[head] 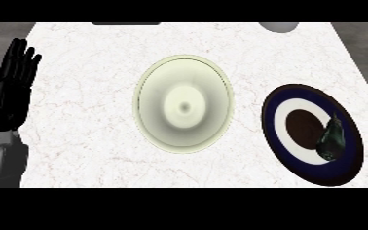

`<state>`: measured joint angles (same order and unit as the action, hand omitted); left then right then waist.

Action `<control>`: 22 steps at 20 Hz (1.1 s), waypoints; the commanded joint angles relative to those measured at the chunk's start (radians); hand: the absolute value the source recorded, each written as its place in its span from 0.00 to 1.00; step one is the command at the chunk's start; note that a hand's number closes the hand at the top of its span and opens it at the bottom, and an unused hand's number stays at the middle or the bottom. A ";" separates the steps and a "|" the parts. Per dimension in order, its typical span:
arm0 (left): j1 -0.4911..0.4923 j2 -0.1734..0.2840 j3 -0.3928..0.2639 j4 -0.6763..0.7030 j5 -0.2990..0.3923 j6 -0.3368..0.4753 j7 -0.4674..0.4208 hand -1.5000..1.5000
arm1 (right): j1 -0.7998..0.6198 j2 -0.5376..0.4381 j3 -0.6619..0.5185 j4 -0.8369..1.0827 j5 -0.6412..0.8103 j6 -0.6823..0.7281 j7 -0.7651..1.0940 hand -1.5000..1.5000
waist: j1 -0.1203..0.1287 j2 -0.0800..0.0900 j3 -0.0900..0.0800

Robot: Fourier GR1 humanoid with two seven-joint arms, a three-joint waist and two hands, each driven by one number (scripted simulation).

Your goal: Pick the can from the plate and place it in the bowl

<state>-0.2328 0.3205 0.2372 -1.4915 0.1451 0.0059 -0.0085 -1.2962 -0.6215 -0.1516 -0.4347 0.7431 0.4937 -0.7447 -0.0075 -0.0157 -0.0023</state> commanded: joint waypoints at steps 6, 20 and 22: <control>0.008 0.004 0.024 0.044 -0.006 0.003 -0.036 0.50 | -0.024 0.230 0.090 -0.201 -0.061 0.190 0.187 1.00 | -0.021 -0.001 0.001; -0.025 0.009 0.032 0.013 0.017 -0.008 0.007 0.50 | 0.388 0.500 0.274 -0.699 -0.003 0.062 0.548 1.00 | -0.004 0.011 0.002; -0.023 -0.014 -0.003 0.012 -0.012 0.005 0.003 0.50 | 0.360 0.546 0.311 -0.670 0.048 0.038 0.619 1.00 | 0.007 0.014 0.002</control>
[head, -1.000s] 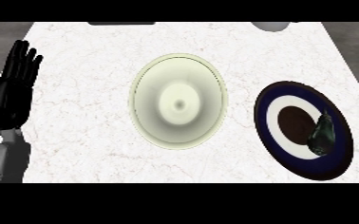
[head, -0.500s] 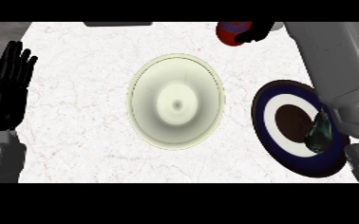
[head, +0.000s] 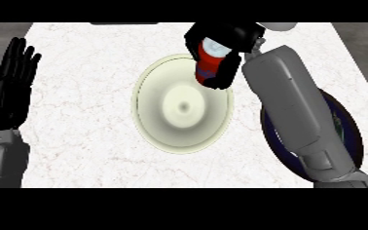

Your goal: Pick the can from the plate and place it in the bowl

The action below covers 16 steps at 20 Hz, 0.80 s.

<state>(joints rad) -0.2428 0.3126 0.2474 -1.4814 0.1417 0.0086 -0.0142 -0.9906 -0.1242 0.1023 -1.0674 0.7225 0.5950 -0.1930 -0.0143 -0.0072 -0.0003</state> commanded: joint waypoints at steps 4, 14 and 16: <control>0.013 -0.008 -0.006 -0.007 0.002 -0.021 -0.027 0.50 | 0.144 0.100 0.030 0.057 0.079 -0.151 0.104 0.00 | 0.021 0.009 0.000; -0.031 -0.044 -0.047 0.020 -0.030 0.001 -0.026 0.50 | 0.116 0.124 0.001 0.220 -0.284 -0.324 0.042 0.00 | 0.043 0.016 0.000; -0.027 0.003 -0.013 -0.034 0.010 -0.026 0.033 0.50 | 0.154 0.124 0.022 0.154 -0.354 -0.425 0.072 0.00 | 0.046 0.009 0.001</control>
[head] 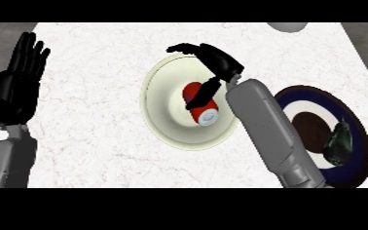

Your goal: Pick the can from the plate and place it in the bowl

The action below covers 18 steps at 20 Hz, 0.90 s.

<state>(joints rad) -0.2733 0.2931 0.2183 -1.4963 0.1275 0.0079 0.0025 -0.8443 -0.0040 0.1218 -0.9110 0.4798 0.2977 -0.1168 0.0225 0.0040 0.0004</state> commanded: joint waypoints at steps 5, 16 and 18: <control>-0.005 0.016 0.024 0.006 0.019 -0.014 0.005 0.50 | -0.065 -0.060 -0.210 0.108 -0.121 -0.135 -0.105 0.00 | -0.004 0.004 0.000; -0.005 0.012 0.016 0.016 0.021 -0.036 -0.015 0.50 | -0.201 -0.362 -0.458 0.433 -0.278 0.039 -0.233 0.00 | 0.019 0.015 0.001; -0.018 -0.030 -0.027 -0.003 -0.012 0.002 -0.003 0.50 | -0.204 -0.403 -0.465 0.510 -0.269 0.067 -0.287 0.00 | 0.028 0.020 0.002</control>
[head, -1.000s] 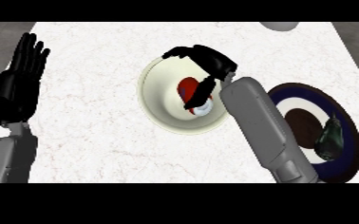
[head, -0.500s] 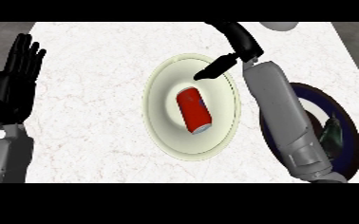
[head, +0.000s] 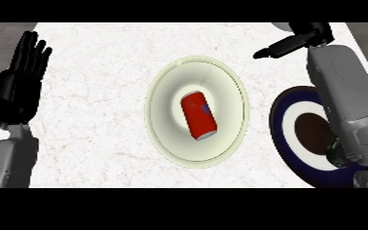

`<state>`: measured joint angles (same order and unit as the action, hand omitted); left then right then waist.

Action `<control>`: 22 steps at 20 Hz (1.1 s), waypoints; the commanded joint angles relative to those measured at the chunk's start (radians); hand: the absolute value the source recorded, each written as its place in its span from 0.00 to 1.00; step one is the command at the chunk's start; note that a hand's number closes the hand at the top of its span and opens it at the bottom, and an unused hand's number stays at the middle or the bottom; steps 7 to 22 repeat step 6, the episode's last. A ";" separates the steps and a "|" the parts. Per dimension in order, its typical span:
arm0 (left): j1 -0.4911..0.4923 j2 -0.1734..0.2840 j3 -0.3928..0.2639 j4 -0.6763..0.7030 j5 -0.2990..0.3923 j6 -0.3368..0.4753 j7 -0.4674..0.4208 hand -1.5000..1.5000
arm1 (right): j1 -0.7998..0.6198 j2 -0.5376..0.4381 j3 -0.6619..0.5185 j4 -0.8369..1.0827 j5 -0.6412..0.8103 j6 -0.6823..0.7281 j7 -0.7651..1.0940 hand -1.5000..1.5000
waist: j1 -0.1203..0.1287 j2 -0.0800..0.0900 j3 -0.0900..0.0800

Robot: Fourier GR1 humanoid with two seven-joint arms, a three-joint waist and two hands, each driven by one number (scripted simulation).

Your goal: Pick the can from the plate and place it in the bowl

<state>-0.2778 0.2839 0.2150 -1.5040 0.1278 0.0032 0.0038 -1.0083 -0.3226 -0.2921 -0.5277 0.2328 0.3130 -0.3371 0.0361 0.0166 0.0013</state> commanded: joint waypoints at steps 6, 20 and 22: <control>0.014 -0.011 -0.007 -0.018 0.004 -0.012 -0.021 0.50 | 0.006 -0.226 -0.064 0.226 -0.011 0.187 -0.220 0.00 | 0.028 0.012 0.002; 0.014 -0.011 -0.007 -0.018 0.004 -0.012 -0.021 0.50 | 0.006 -0.226 -0.064 0.226 -0.011 0.187 -0.220 0.00 | 0.028 0.012 0.002; 0.014 -0.011 -0.007 -0.018 0.004 -0.012 -0.021 0.50 | 0.006 -0.226 -0.064 0.226 -0.011 0.187 -0.220 0.00 | 0.028 0.012 0.002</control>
